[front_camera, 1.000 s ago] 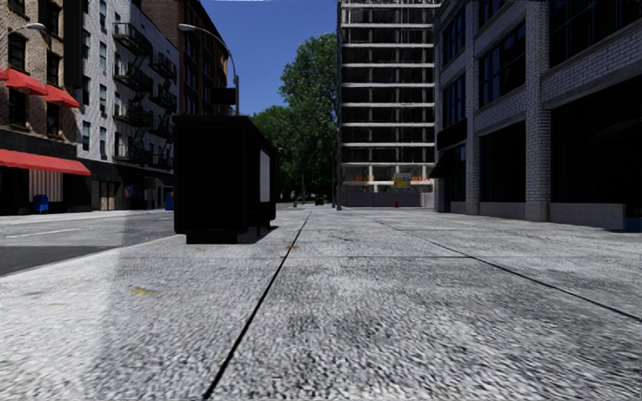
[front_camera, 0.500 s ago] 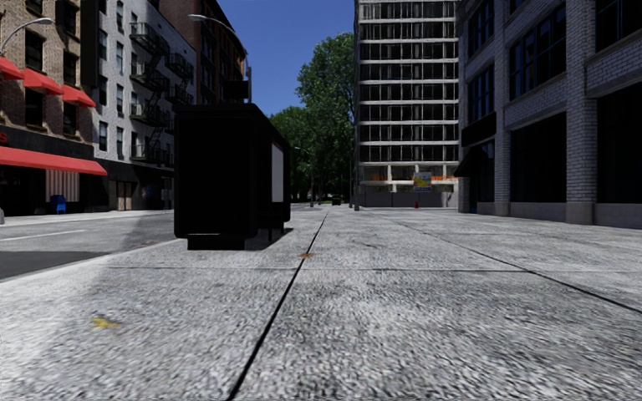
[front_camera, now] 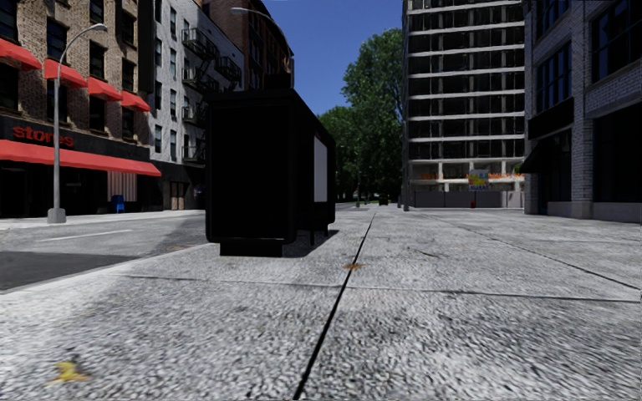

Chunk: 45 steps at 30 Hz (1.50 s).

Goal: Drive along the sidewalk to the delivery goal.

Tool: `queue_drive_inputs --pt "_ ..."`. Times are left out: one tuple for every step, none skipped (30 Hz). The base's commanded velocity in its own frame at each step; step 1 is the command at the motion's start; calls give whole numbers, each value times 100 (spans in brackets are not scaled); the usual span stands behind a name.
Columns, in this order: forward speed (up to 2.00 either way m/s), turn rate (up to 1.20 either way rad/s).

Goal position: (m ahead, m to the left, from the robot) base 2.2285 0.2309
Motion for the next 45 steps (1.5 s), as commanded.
queue_drive_inputs --pt "142 67" --pt "142 67" --pt "142 67" --pt "142 67" --pt "142 67" --pt "141 67" --pt "141 67" --pt "141 67" --pt "141 67" --pt "140 67" --pt "138 67" --pt "135 66" --pt "135 66" --pt "133 64" --pt "131 9" --pt "127 0" --pt "127 0" --pt "125 0" --pt "123 0" --pt "122 0" --pt "122 0" --pt "120 0" --pt "116 0" --pt "113 0" --pt "113 0" --pt "112 0" --pt "112 0" --pt "111 0" --pt "111 0" --pt "111 0" --pt "110 0" --pt "109 0" --pt "109 0" --pt "103 0" --pt "0 0" --pt "0 0" --pt "0 0" --pt "0 0" --pt "0 0" --pt "0 0" --pt "0 0" --pt "0 0" --pt "0 0" --pt "0 0" --pt "0 0"
